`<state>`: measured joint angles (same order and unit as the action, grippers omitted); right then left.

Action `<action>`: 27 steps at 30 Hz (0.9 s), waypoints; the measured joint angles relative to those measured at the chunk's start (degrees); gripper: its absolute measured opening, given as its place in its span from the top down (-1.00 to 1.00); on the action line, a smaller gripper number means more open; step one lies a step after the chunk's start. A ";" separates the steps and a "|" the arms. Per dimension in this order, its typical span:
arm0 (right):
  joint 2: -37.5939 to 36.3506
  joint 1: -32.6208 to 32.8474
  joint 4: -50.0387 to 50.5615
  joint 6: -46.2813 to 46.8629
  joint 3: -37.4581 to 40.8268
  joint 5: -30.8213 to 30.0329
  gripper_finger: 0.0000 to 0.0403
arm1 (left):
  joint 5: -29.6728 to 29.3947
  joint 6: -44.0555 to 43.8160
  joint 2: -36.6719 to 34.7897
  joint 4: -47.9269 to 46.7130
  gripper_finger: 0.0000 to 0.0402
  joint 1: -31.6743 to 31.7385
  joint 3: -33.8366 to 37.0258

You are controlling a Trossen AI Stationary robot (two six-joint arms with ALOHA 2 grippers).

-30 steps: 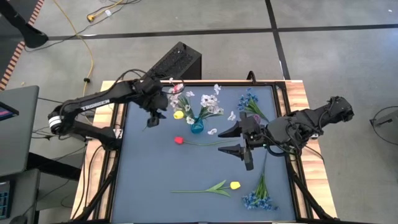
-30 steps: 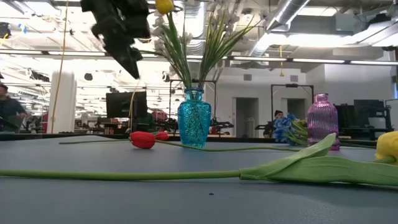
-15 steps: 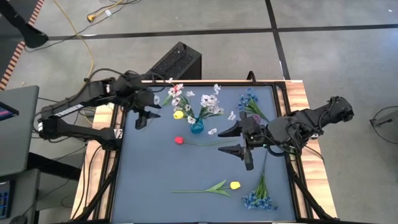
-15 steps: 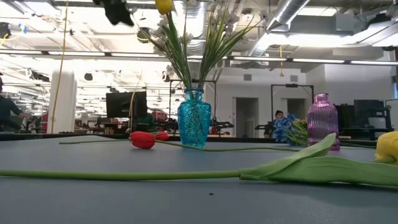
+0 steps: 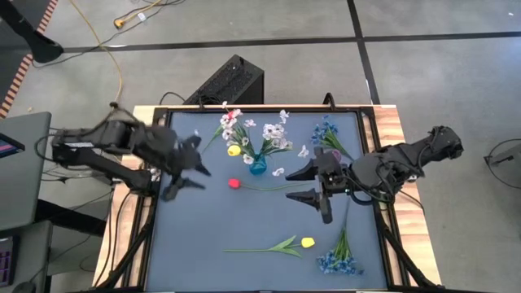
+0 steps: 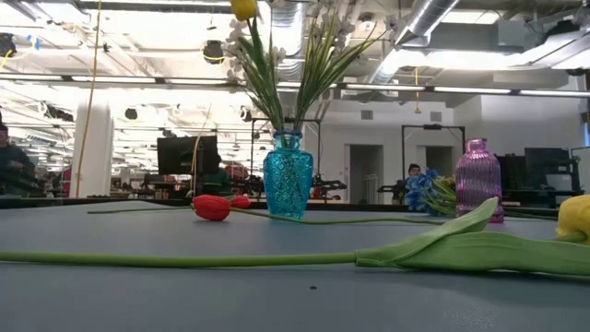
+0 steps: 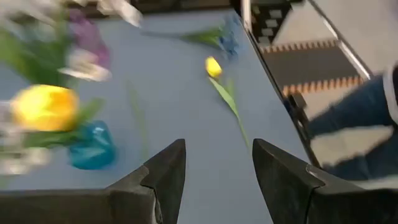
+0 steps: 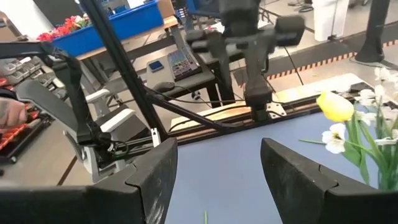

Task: Sort flowers into vase by color
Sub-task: Put the yellow flower into the blue vase

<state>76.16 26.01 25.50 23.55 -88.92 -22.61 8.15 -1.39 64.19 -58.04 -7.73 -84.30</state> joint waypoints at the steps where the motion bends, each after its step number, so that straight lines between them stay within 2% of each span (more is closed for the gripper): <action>1: 0.00 0.33 0.03 0.00 0.00 0.00 -0.28 | -1.71 -1.41 1.00 0.37 0.14 -2.67 0.01; 7: -0.13 3.17 5.42 0.20 -0.02 0.00 -0.28 | -9.93 -8.97 8.27 4.58 0.14 -16.55 0.03; 12: -0.15 7.28 13.14 5.41 -0.02 0.78 -0.28 | -15.26 -12.85 16.99 8.84 0.14 -23.17 0.05; 16: -0.15 13.29 17.84 9.85 -0.02 1.49 -0.28 | -16.38 -17.27 25.41 14.44 0.14 -24.58 0.06; 19: -0.15 19.06 20.38 13.71 0.34 1.17 -0.28 | -16.16 -19.19 32.22 22.24 0.14 -24.72 0.05; 25: -0.09 30.48 22.09 20.54 4.00 -5.14 -0.28 | -23.69 -20.10 43.82 36.17 0.14 -24.94 0.08; 27: -0.15 33.28 22.20 23.70 5.34 -7.61 -0.28 | -23.99 -21.04 46.89 38.20 0.14 -24.66 0.07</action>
<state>76.01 59.29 47.69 47.26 -83.59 -30.23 -15.84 -22.43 111.07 -19.84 -32.39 -84.24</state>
